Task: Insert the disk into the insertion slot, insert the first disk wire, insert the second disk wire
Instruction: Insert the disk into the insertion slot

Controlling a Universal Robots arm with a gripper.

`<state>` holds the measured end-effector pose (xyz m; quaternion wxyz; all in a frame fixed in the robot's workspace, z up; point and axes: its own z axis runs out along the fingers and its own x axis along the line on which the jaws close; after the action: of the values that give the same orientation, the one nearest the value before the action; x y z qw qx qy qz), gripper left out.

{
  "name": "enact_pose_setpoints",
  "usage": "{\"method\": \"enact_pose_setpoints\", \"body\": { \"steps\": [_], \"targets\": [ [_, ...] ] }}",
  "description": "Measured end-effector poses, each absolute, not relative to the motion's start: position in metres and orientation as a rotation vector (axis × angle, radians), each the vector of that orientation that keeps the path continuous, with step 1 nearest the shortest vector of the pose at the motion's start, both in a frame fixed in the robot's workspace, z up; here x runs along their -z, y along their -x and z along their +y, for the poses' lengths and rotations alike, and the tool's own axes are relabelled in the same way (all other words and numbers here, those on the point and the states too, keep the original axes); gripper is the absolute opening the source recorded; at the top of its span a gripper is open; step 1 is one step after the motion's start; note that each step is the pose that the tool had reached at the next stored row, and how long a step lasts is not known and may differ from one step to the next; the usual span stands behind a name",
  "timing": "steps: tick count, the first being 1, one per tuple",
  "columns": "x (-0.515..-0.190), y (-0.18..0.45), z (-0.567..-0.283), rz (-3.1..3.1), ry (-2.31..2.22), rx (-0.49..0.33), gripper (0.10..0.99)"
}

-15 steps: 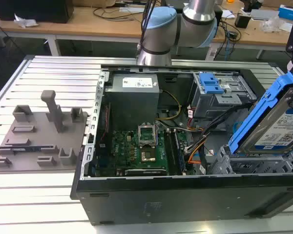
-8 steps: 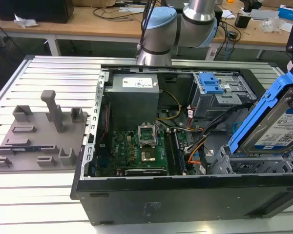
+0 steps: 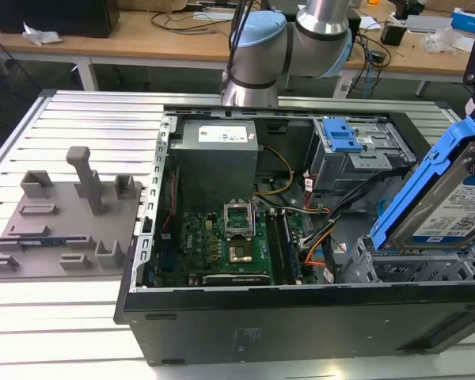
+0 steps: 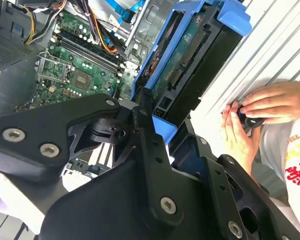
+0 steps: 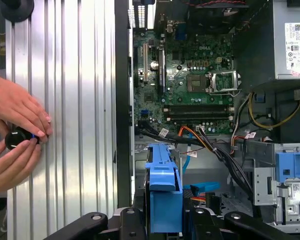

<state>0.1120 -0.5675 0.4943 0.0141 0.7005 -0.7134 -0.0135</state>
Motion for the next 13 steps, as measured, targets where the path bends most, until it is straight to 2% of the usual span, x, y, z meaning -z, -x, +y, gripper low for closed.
{"method": "enact_pose_setpoints", "body": {
  "steps": [3,13],
  "targets": [
    [-0.4942,-0.1118,-0.5675,-2.242,-2.203,0.075,0.365],
    [-0.4940,-0.1110,-0.5674,-2.252,-2.214,0.055,0.365]
  ]
}}
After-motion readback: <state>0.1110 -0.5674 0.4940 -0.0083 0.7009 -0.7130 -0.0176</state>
